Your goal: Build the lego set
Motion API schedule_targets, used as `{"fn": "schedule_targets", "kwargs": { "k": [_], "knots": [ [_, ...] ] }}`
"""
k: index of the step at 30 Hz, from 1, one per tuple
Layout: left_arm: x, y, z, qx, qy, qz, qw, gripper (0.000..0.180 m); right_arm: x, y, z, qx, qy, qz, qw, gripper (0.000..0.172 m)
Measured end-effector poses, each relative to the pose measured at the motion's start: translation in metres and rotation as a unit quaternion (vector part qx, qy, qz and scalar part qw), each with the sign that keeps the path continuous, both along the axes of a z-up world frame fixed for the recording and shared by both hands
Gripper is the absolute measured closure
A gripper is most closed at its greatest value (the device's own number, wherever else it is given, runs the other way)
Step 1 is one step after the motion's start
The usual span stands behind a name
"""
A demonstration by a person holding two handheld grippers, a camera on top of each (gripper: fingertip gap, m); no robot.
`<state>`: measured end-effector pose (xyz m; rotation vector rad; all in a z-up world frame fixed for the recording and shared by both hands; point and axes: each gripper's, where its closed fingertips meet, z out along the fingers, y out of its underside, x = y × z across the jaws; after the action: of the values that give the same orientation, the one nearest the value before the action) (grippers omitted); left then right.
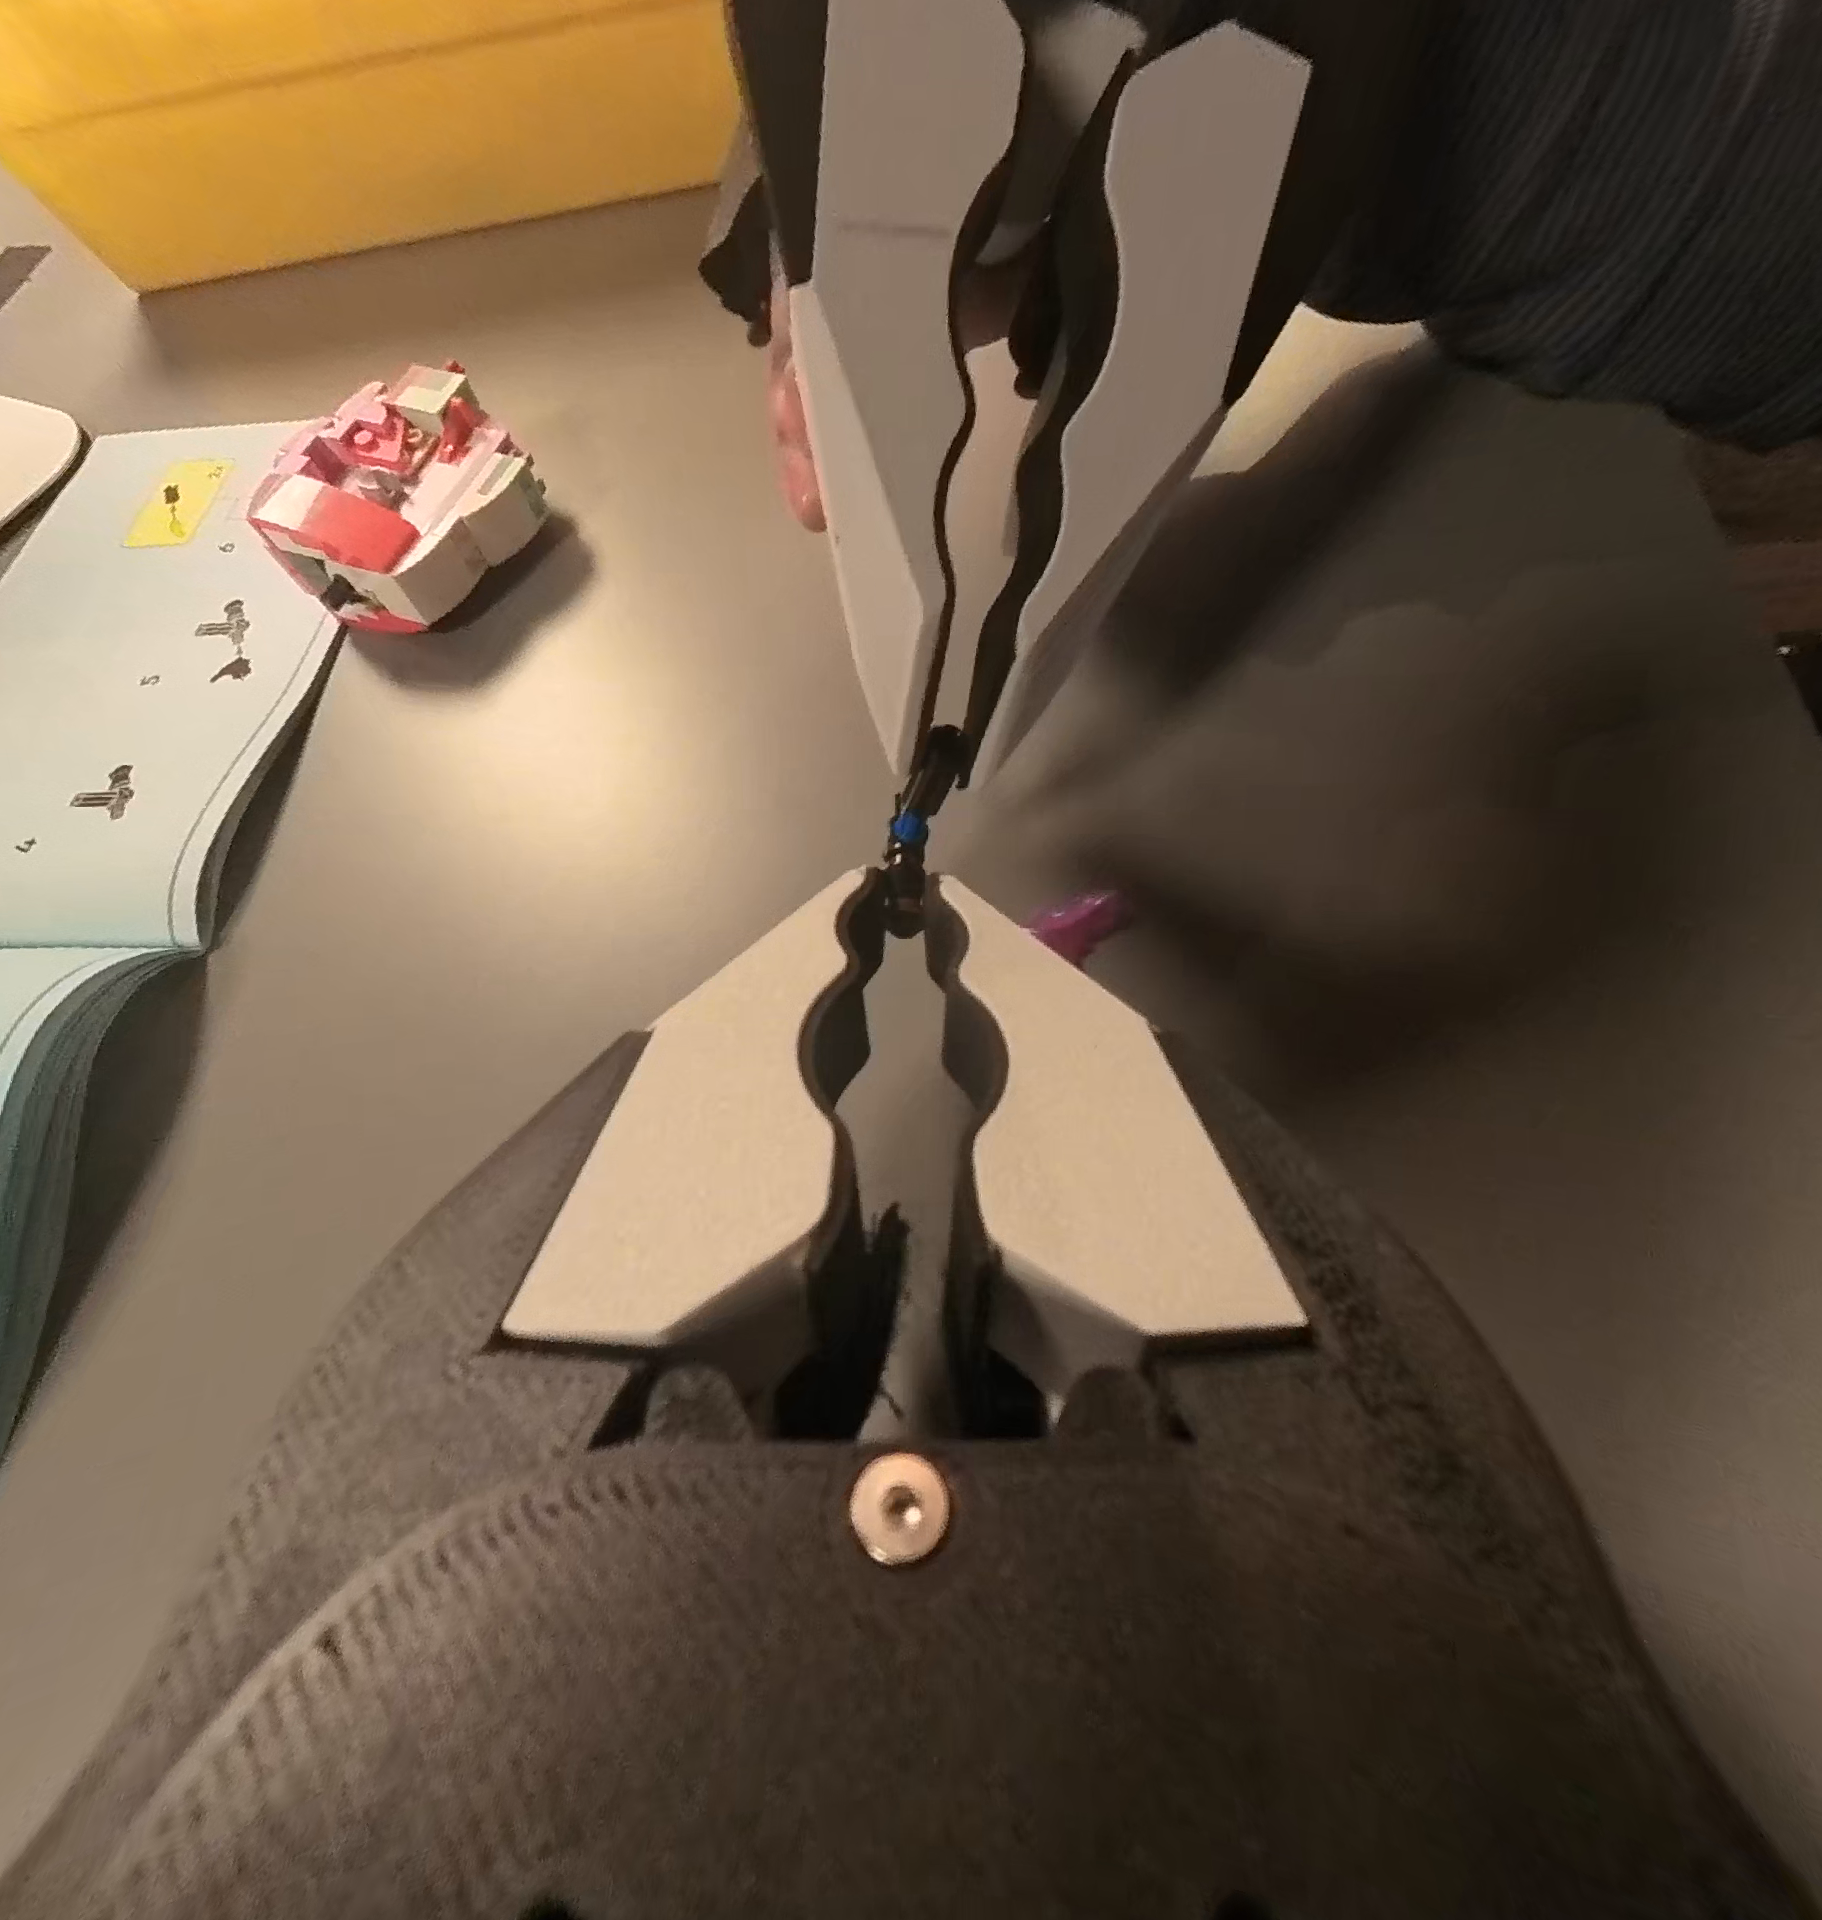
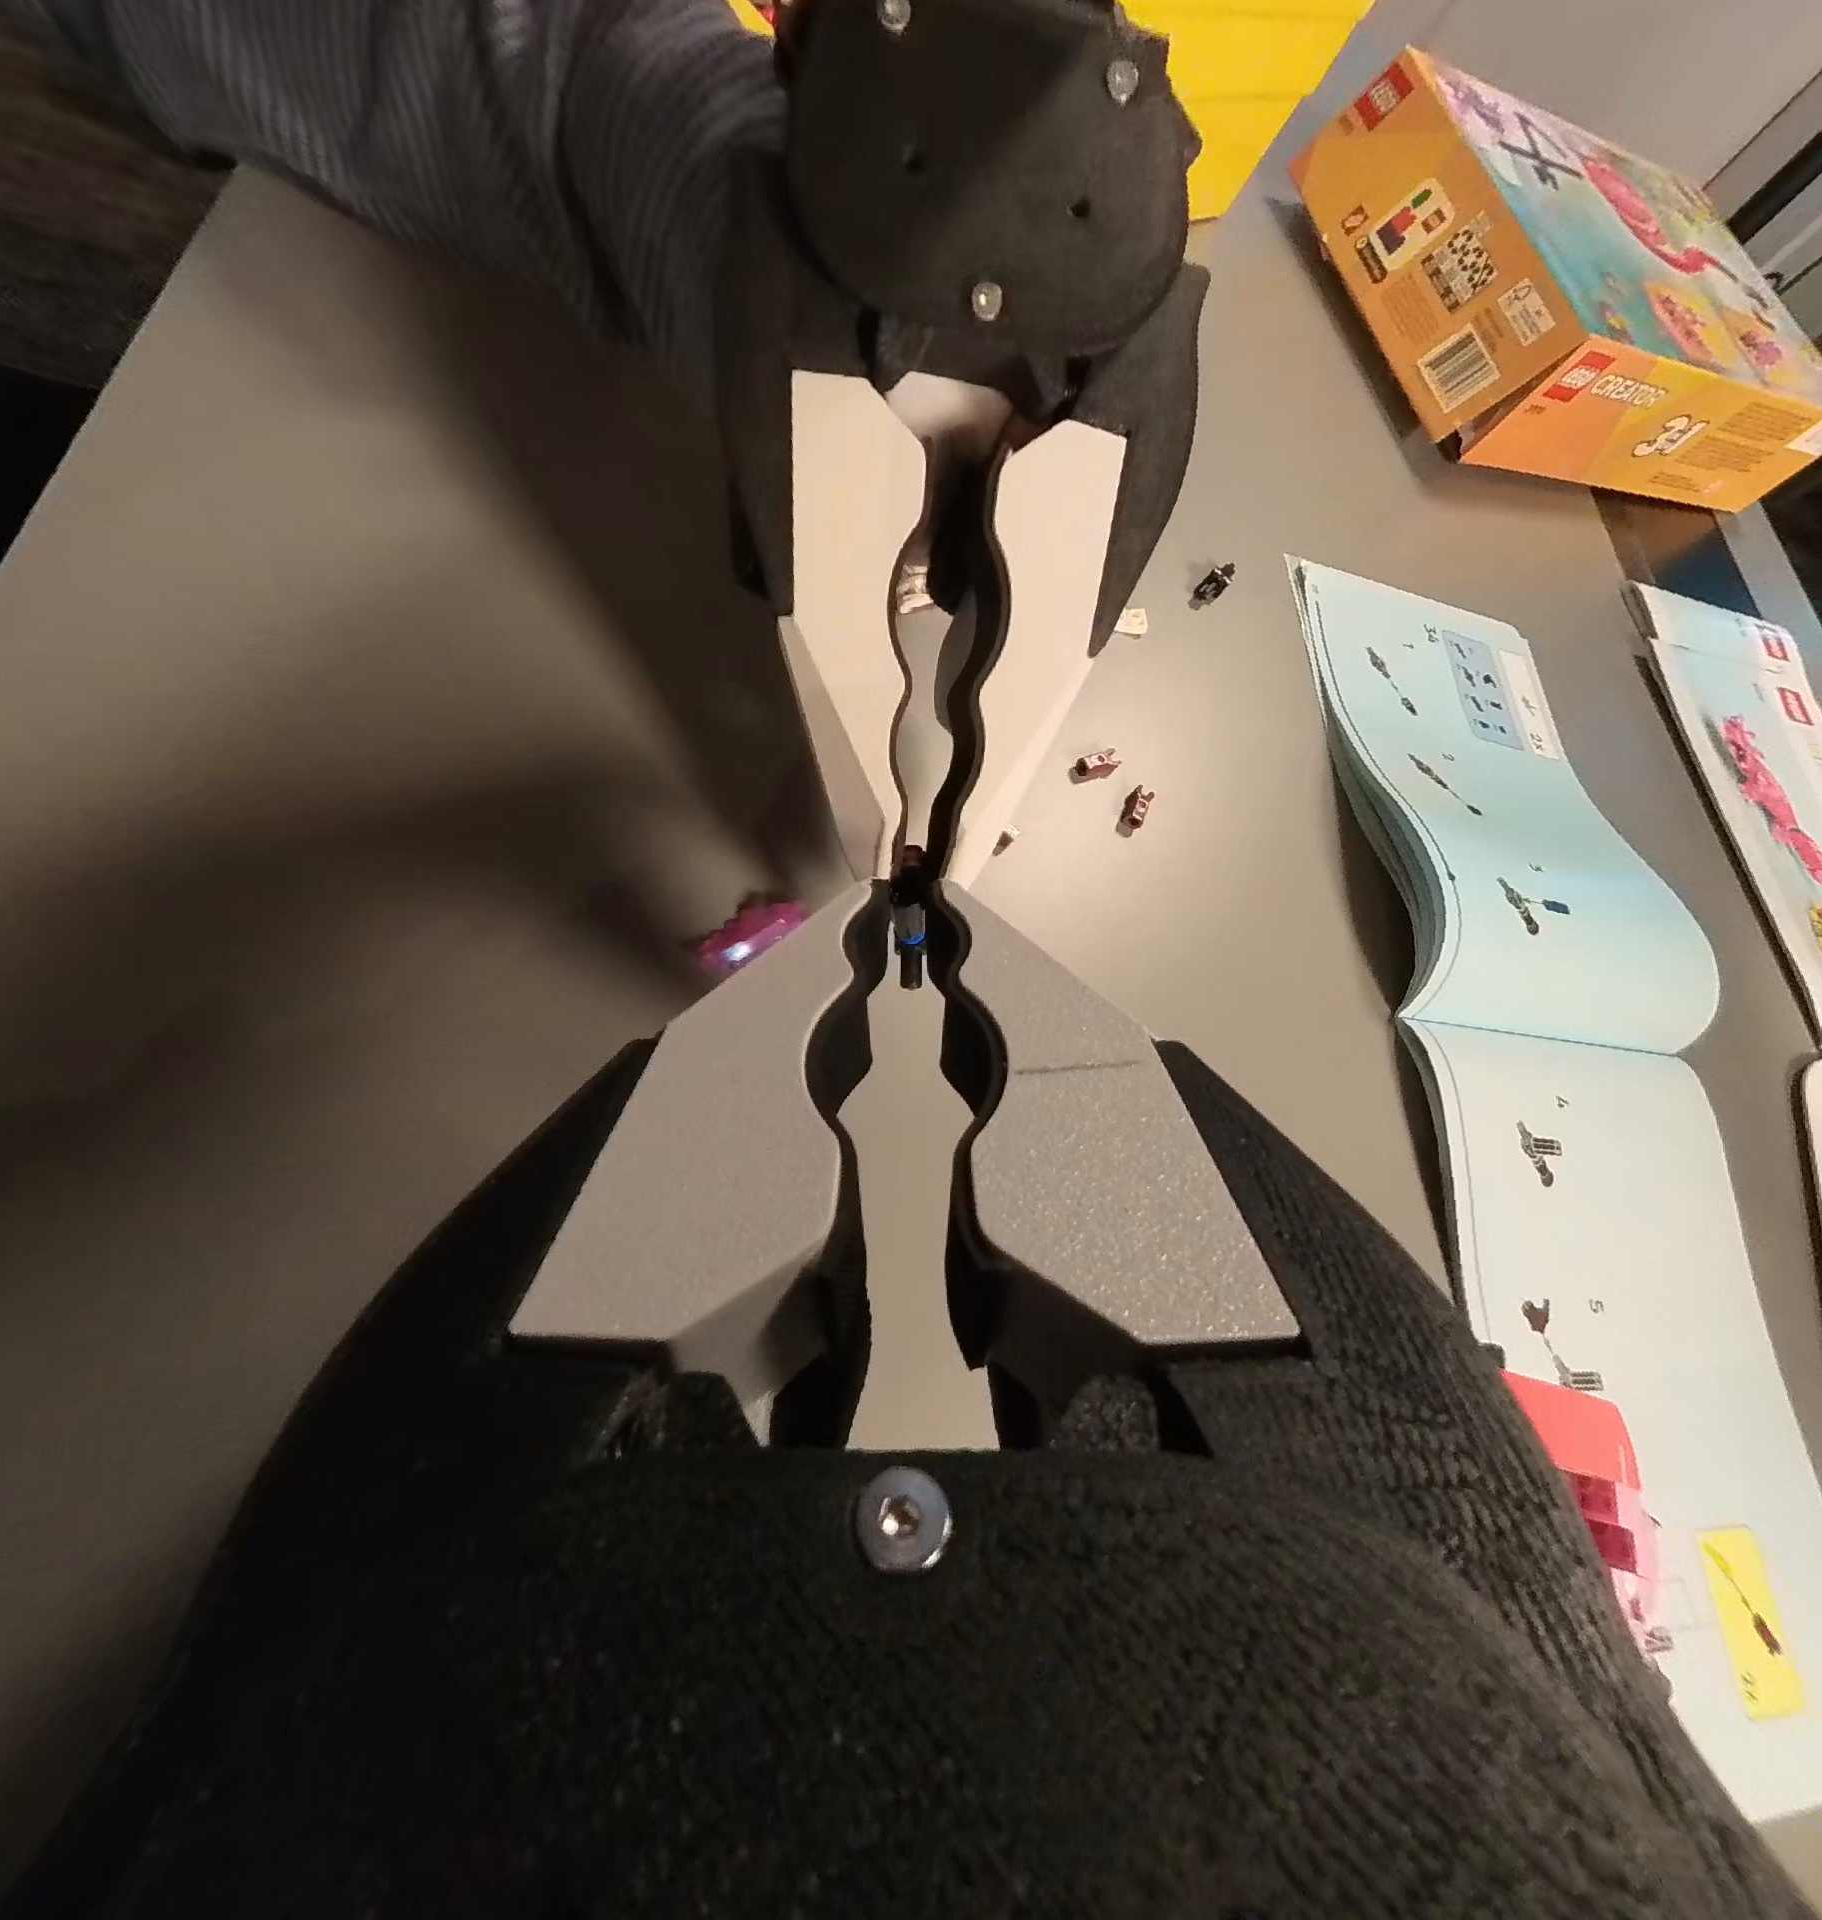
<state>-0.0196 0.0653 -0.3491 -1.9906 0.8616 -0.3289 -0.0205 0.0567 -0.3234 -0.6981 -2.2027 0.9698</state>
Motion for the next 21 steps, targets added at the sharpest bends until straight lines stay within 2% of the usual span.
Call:
{"fn": "schedule_targets", "kwargs": {
  "k": [8, 13, 21],
  "knots": [
    [0.004, -0.003, 0.004, 0.027, -0.001, -0.028, 0.999, 0.174, 0.001, -0.006, 0.004, 0.01, 0.011, 0.013, 1.0, 0.167],
    [0.009, -0.008, 0.016, 0.062, -0.024, -0.063, 0.996, 0.174, 0.006, -0.013, 0.016, -0.003, 0.031, 0.031, 0.999, 0.167],
    [0.016, -0.017, 0.021, 0.072, -0.039, -0.1, 0.992, 0.175, 0.015, -0.02, 0.021, -0.019, 0.026, 0.053, 0.998, 0.167]
  ]
}}
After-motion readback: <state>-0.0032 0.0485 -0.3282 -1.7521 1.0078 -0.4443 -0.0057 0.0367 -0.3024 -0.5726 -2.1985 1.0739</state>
